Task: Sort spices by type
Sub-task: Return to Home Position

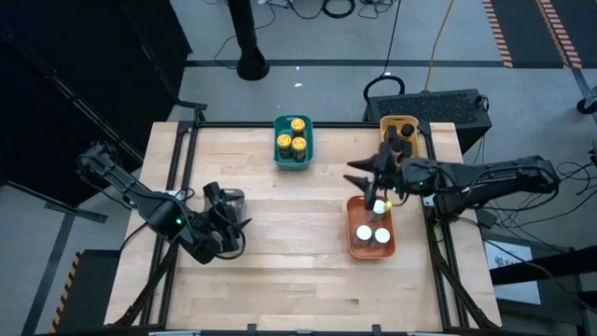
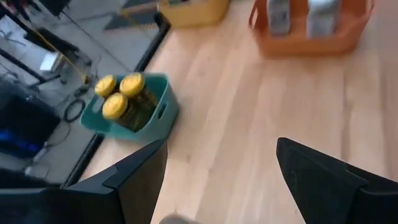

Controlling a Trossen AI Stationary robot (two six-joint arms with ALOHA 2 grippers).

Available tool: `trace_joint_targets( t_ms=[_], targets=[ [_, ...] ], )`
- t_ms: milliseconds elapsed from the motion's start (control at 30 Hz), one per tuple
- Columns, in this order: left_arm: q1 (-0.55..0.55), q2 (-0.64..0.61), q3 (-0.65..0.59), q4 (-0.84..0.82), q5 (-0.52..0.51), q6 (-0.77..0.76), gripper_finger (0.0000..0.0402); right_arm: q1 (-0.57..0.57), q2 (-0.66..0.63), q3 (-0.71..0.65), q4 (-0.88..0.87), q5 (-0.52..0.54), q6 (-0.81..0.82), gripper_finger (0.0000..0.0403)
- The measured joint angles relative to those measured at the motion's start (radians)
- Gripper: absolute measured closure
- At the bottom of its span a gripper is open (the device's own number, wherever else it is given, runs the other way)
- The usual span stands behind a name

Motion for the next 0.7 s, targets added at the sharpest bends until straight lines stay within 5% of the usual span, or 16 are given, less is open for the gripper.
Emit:
trace_joint_targets(
  t_ms=[67, 167, 300, 400, 700],
  targets=[
    [0.006, 0.005, -0.011, 0.112, -0.033, 0.103, 0.0093, 0.03, 0.041, 0.0, 0.11, -0.003, -0.067, 0.0234],
    [0.044, -0.005, -0.068, 0.475, -0.002, 0.468, 0.0093, 0.051, 0.118, 0.0, 0.3, -0.059, -0.198, 0.0234],
    [0.17, -0.067, -0.181, 0.909, 0.469, 0.813, 0.0093, 0.04, 0.227, 0.0, 0.527, -0.183, -0.323, 0.0234],
    [0.282, -0.14, -0.277, 0.966, 0.63, 0.836, 0.0093, 0.031, 0.268, 0.0, 0.6, -0.212, -0.396, 0.0234],
    [0.393, -0.597, -0.547, 0.962, 0.683, 0.803, 0.0093, -0.048, 0.127, -0.098, 0.647, -0.313, -0.512, 0.0234]
  ],
)
